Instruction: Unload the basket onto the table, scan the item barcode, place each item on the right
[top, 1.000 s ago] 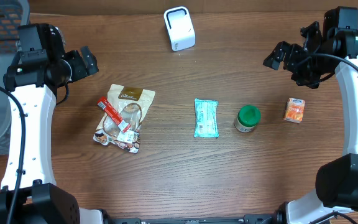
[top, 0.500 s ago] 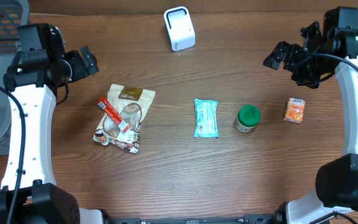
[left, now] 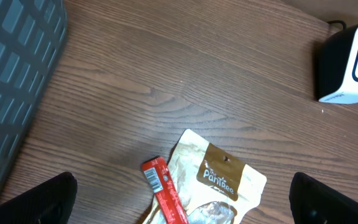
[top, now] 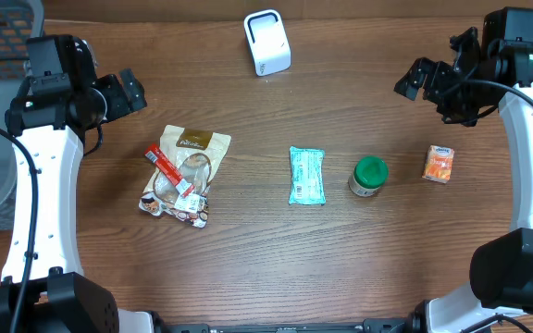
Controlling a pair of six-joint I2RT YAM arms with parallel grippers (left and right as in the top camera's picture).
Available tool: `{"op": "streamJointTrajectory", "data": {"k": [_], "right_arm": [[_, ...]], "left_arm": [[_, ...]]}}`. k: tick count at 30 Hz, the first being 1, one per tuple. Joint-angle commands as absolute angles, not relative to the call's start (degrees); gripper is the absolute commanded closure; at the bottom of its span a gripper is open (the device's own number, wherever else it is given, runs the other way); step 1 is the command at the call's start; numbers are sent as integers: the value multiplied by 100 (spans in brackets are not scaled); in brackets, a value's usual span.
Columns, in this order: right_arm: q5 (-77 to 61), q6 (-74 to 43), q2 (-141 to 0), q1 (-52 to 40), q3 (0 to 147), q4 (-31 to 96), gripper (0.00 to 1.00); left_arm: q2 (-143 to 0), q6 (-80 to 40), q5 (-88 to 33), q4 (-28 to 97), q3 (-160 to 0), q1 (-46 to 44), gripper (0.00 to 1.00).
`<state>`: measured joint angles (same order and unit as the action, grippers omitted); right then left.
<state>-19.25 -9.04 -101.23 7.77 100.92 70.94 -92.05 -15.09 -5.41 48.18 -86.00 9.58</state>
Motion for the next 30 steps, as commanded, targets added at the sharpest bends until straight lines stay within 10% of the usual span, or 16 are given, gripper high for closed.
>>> {"op": "streamJointTrajectory", "data": {"k": [1,4,6,11,30], "right_arm": [[-2150,-919,-10101,779,10167,7022,0],[-2742,-810,-10106,760,10162,7041,1],[-3162,-624,-10106,648,10160,7120,34],[-2755,-580,-10106,-139,10119,7373,66],[-115,-2421,-10193,-2512,7210,5395,40]], "left_arm": [[-9148,-1586,-582,4816,-8742,972,0],[-9148,-1586,-582,4814,-8742,972,0],[-9148,-1586,-582,4816,-8742,972,0],[-9148,-1586,-582,4816,-8742,972,0],[-9148,-1586,-582,4814,-8742,974,0]]}}
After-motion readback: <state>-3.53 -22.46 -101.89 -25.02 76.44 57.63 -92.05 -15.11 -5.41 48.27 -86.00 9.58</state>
